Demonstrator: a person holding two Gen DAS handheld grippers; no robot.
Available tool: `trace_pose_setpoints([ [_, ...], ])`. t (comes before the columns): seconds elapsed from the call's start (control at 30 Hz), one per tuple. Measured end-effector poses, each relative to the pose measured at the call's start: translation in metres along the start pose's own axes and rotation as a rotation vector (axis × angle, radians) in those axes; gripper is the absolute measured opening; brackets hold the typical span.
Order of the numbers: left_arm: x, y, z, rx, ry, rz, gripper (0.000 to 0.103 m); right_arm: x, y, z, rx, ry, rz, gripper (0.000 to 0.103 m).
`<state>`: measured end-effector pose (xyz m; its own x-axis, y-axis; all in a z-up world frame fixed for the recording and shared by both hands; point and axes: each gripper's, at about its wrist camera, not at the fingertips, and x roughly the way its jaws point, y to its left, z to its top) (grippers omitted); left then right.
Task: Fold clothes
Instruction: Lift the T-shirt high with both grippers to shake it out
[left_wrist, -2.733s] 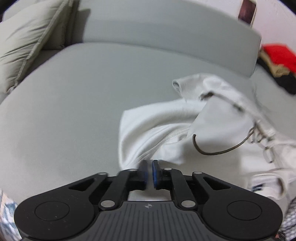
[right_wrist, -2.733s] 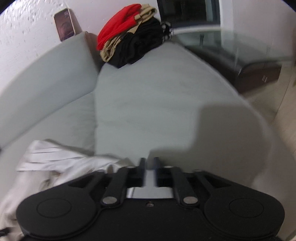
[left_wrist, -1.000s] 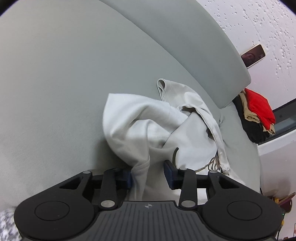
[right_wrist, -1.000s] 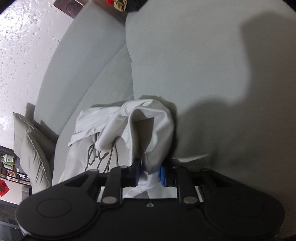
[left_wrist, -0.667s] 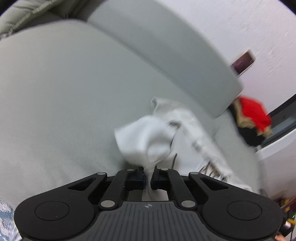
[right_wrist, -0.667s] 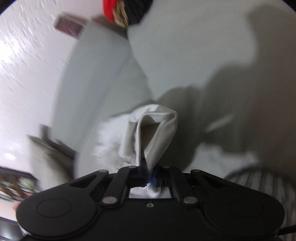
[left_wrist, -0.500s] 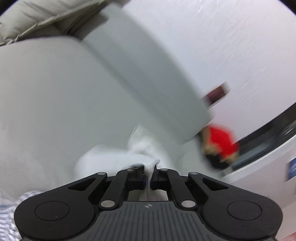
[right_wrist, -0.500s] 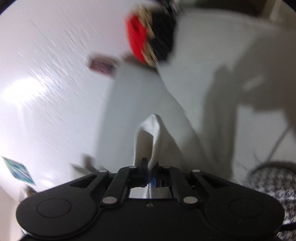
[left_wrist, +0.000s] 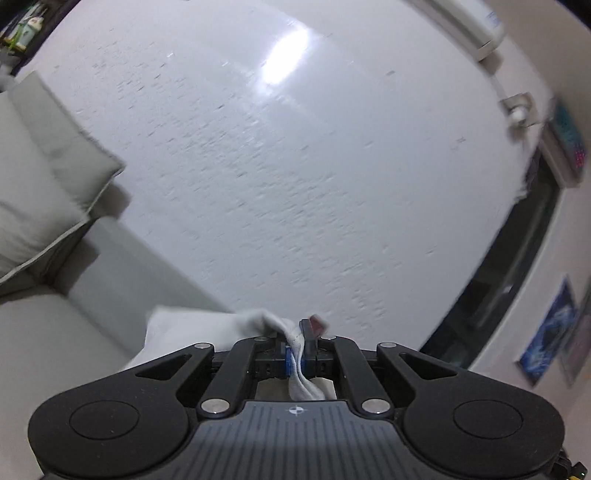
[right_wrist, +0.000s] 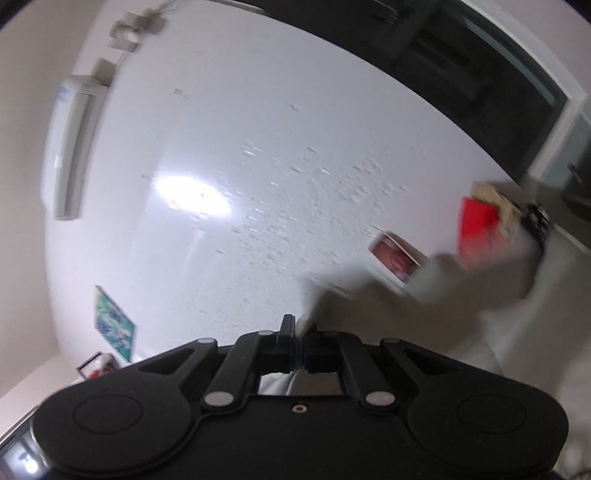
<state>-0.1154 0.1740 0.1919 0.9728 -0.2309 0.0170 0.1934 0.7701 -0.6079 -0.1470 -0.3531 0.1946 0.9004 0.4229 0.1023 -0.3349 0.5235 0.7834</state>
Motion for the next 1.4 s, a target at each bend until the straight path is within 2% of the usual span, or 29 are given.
trace_pose_setpoints([
  [0.1,-0.031,-0.017,0.013,0.004,-0.102,-0.053,0.004,-0.031,0.022,0.01,-0.038,-0.107,0.099,0.004],
  [0.23,-0.031,-0.029,0.022,-0.033,-0.09,-0.139,0.004,-0.041,0.039,0.021,-0.066,-0.167,0.164,0.005],
  [0.33,-0.011,-0.026,0.022,-0.017,-0.057,-0.12,0.009,-0.013,0.034,0.029,-0.072,-0.168,0.152,0.005],
  [0.4,0.02,-0.004,0.018,-0.031,0.016,-0.05,0.01,0.025,0.017,0.033,-0.065,-0.139,0.101,0.005],
  [0.47,0.065,0.029,0.012,-0.076,0.128,0.05,0.01,0.066,-0.01,0.023,-0.033,-0.07,0.018,0.005],
  [0.5,0.092,0.048,0.009,-0.115,0.196,0.094,0.006,0.09,-0.026,0.017,-0.01,-0.026,-0.032,0.005],
  [0.57,0.15,0.092,0.002,-0.215,0.339,0.156,0.004,0.137,-0.058,0.006,0.038,0.061,-0.131,0.005],
  [0.63,0.196,0.127,-0.002,-0.299,0.418,0.206,0.002,0.181,-0.076,0.003,0.045,0.1,-0.205,0.004],
  [0.67,0.205,0.129,0.005,-0.293,0.397,0.212,0.002,0.202,-0.082,0.002,0.043,0.113,-0.238,0.004],
  [0.73,0.209,0.118,0.027,-0.228,0.309,0.159,0.002,0.222,-0.073,0.011,0.007,0.085,-0.213,0.004],
  [0.83,0.193,0.087,0.062,-0.082,0.147,0.042,0.002,0.222,-0.027,0.042,-0.1,-0.018,-0.113,0.004],
  [0.93,0.177,0.083,0.069,0.006,0.053,0.017,0.002,0.208,-0.017,0.047,-0.152,-0.065,-0.08,0.004],
  [1.0,0.173,0.095,0.056,0.032,0.05,0.043,0.0,0.203,-0.034,0.036,-0.159,-0.03,-0.121,0.004],
  [1.07,0.175,0.117,0.03,0.058,0.084,0.108,0.0,0.204,-0.068,0.015,-0.151,0.038,-0.199,0.004],
  [1.2,0.175,0.186,-0.055,-0.005,0.262,0.255,0.0,0.217,-0.156,-0.054,-0.029,0.257,-0.383,0.004],
  [1.3,0.185,0.244,-0.121,-0.1,0.395,0.402,0.0,0.229,-0.221,-0.115,0.079,0.409,-0.512,0.004],
  [1.4,0.188,0.292,-0.176,-0.2,0.518,0.509,0.0,0.222,-0.265,-0.163,0.152,0.492,-0.628,0.004],
])
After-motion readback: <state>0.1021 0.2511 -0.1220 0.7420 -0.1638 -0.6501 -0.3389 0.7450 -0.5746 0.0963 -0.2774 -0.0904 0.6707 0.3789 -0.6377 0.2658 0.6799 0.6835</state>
